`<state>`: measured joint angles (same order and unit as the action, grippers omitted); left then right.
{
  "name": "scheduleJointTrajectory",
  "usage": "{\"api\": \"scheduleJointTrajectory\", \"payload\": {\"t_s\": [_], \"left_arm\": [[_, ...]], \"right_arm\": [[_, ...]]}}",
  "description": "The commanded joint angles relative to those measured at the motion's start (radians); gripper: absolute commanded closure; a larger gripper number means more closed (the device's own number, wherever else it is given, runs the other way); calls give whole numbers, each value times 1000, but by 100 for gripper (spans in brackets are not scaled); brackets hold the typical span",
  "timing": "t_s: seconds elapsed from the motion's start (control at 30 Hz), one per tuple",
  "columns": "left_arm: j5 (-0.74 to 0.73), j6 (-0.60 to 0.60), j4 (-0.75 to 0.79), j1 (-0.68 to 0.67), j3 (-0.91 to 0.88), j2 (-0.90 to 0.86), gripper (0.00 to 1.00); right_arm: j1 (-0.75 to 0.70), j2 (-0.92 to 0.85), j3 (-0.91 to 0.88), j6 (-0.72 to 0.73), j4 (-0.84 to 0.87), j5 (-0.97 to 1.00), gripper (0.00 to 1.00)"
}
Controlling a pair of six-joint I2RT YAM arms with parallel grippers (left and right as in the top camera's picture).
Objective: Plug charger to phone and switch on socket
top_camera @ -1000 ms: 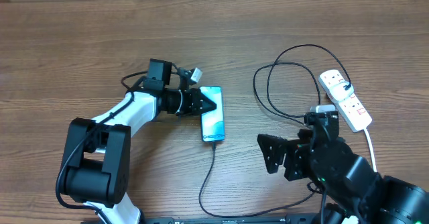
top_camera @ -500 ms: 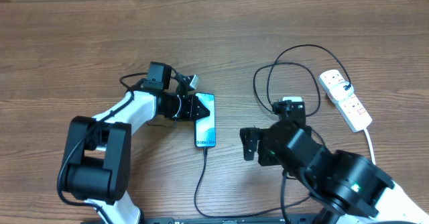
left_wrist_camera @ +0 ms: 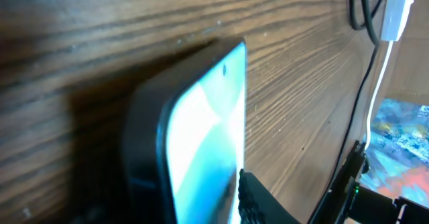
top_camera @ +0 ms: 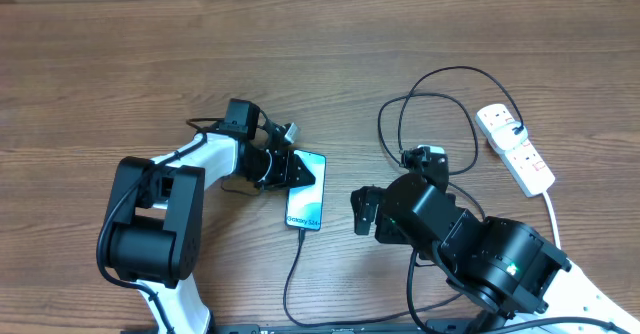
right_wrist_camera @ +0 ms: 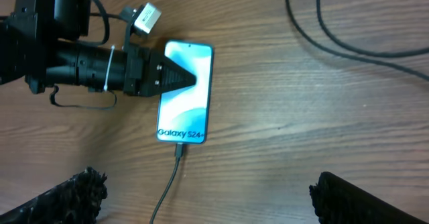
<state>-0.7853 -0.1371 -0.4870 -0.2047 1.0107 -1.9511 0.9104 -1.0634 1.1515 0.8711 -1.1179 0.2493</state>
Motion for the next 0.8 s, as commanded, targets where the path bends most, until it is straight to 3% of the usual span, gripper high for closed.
{"api": "scheduleJointTrajectory", "payload": {"t_s": [0.0,0.13,0.3,0.77], "left_arm": [[164,25,-41,11,-3,-22,70],[169,25,-61,22,-3,-22,66],[190,17,-62,35,2,-22,39],[406,-44,-125,55,11,-21,21]], "right_arm": [[-3,6,-8,19,5,-33,0],[-3,6,-8,15,5,-23,0],[-3,6,-8,16,8,-23,0],[-3,6,-8,19,-13,-26,0]]}}
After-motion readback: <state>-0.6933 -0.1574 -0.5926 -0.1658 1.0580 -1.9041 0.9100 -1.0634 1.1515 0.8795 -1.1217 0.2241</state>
